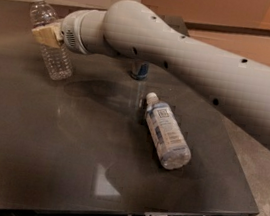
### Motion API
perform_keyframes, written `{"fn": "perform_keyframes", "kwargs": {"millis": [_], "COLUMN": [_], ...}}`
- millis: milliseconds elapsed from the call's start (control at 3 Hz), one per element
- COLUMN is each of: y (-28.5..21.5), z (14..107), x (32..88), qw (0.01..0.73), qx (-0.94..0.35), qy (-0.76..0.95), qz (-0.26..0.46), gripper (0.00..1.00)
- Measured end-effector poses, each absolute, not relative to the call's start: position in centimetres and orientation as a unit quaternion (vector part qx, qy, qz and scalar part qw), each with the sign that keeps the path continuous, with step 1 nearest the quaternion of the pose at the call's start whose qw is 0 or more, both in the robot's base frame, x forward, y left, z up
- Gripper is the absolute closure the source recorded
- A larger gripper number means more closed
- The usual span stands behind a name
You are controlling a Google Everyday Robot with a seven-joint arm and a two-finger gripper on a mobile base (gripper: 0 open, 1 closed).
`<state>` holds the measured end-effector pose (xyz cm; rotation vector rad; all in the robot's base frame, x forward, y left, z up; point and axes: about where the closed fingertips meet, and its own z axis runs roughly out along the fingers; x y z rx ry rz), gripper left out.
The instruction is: Place water bottle upright
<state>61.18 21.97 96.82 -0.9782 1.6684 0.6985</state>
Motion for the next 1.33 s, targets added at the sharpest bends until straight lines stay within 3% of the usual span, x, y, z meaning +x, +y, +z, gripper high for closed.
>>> {"fn": "perform_keyframes", "kwargs": {"millis": [333, 1333], "y": [20.0, 21.3], "z": [96.3, 95.2], "x": [62.2, 57.5], "qw": [0.549, 0.573], "qx": [-0.394, -0.425], "qy": [0.671, 0.609], "qz": [0.304, 0.347], "gripper": [1.0, 1.0]}}
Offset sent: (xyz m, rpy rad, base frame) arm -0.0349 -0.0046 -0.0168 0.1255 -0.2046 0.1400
